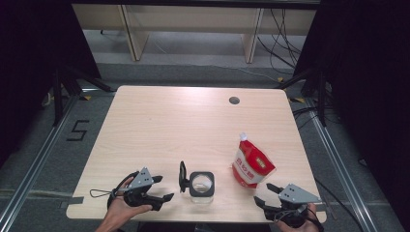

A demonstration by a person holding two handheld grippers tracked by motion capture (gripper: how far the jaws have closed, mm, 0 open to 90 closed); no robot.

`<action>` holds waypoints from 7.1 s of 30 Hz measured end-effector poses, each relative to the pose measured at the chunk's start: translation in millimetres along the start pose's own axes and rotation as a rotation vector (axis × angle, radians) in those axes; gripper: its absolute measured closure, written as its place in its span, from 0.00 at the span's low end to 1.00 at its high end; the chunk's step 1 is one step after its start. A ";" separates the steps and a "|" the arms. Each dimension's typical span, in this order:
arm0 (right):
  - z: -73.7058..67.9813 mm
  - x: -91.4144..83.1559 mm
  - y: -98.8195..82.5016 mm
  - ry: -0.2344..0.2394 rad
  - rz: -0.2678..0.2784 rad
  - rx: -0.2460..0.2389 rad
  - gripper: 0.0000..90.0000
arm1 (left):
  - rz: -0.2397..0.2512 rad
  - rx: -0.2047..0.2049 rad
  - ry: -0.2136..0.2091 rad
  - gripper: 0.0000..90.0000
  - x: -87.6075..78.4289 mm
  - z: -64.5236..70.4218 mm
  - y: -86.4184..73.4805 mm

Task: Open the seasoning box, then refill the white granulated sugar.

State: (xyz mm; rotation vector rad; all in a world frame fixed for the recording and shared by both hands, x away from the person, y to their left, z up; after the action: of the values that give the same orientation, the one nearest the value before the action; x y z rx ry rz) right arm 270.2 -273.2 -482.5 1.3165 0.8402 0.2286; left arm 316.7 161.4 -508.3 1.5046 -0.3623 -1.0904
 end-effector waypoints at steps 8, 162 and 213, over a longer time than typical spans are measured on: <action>12.3 3.6 -4.1 -0.040 0.025 0.047 0.18 | 0.000 -0.018 0.016 0.19 0.9 0.3 2.2; 2.7 25.7 29.1 0.069 0.056 -0.594 0.45 | -0.014 0.053 -0.048 0.29 -0.2 9.8 -4.7; -35.2 26.0 36.8 -0.231 -0.179 -1.410 0.47 | -0.014 0.059 -0.024 0.27 -1.0 6.9 -3.4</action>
State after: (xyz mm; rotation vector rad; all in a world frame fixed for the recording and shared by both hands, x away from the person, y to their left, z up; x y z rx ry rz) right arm 276.4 -220.9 -460.1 -0.0600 0.3885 0.4073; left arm 309.6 158.9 -510.2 1.5494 -0.4043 -1.1183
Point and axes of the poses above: each handheld gripper's, and its own axes: x roughly forward along the jaws, y roughly out of its top, z roughly to its right, the point moved 1 cm from there along x, roughly forward along the jaws, and after that the axes turned 9 degrees about z, right-handed, at the moved point
